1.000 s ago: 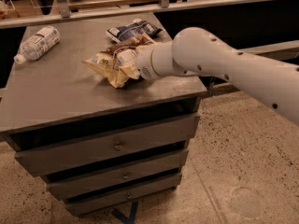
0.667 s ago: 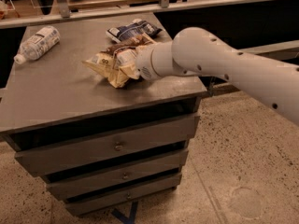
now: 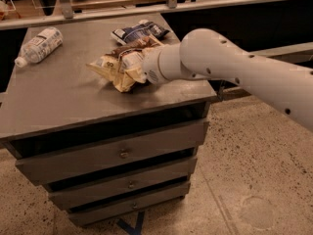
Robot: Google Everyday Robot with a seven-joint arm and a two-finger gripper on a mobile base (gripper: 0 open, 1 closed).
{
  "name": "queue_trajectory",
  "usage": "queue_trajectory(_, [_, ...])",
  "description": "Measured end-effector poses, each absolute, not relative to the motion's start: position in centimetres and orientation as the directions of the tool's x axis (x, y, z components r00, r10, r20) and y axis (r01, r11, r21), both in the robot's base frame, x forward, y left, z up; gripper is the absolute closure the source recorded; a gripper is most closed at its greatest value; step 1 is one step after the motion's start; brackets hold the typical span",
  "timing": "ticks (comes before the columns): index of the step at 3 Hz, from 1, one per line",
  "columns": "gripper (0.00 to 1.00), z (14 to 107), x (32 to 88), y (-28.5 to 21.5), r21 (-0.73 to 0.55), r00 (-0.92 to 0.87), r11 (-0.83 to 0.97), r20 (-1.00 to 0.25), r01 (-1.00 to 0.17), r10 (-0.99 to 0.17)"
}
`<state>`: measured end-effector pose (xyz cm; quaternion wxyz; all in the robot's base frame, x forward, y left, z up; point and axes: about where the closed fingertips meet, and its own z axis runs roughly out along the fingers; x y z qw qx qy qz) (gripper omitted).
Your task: Move brown chip bag near blue plastic bottle
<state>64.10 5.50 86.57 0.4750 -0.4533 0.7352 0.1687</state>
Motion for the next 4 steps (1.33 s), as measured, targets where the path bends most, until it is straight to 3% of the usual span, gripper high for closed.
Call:
queue_trajectory(2, [1.0,89.8,63.1,6.2,-0.258,-0.035,0.506,-0.865,-0.823,-0.5])
queue_trajectory(4, [1.0,103.0,58.7,6.4,-0.471,0.287,0.482,-0.867,-0.739,-0.407])
